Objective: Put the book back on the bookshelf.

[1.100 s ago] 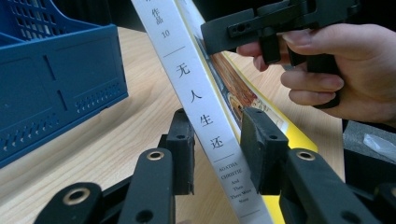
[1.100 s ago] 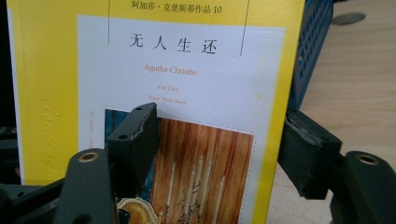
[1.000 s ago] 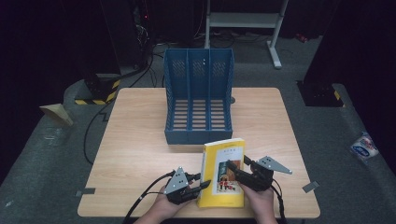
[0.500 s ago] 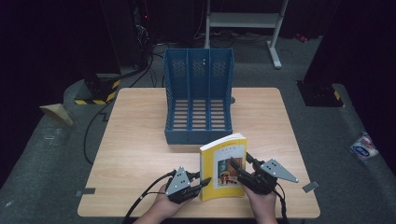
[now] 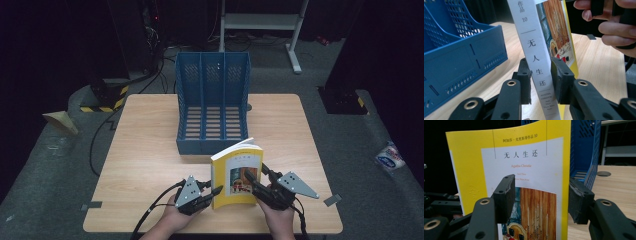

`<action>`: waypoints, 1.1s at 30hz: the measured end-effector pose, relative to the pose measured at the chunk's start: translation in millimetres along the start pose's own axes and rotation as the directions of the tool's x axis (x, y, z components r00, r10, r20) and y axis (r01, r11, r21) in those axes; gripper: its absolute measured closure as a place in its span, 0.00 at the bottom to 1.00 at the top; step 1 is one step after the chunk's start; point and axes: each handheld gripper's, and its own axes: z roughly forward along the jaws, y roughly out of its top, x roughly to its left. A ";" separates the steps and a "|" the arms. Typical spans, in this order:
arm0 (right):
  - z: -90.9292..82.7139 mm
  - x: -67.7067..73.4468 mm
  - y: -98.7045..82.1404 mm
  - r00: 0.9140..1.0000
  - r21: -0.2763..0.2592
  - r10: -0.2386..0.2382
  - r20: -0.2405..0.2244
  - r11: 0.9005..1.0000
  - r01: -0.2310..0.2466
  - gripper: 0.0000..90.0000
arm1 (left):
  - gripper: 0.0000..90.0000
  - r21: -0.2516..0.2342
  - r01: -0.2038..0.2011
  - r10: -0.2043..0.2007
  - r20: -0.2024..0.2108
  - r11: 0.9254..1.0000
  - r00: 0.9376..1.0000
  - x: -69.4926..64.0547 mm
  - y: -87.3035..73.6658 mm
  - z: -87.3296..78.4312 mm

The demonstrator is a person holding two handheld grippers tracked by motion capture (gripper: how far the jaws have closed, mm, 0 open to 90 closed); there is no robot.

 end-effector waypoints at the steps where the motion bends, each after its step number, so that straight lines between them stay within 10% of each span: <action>1: -0.4 0.2 0.4 1.000 0.001 -0.001 0.001 1.000 0.001 0.50 | 0.79 -0.002 -0.012 0.012 -0.004 1.000 1.000 -0.3 0.1 -0.4; 14: -1.3 3.8 0.9 0.999 -0.014 -0.044 0.006 0.999 0.044 0.50 | 0.83 0.002 -0.074 0.074 -0.048 0.997 0.996 5.3 -3.3 2.8; 33: -1.4 3.4 -0.8 1.000 -0.017 -0.030 0.007 0.999 0.030 0.52 | 0.83 -0.016 -0.023 0.022 -0.020 1.000 1.000 10.5 -8.7 0.7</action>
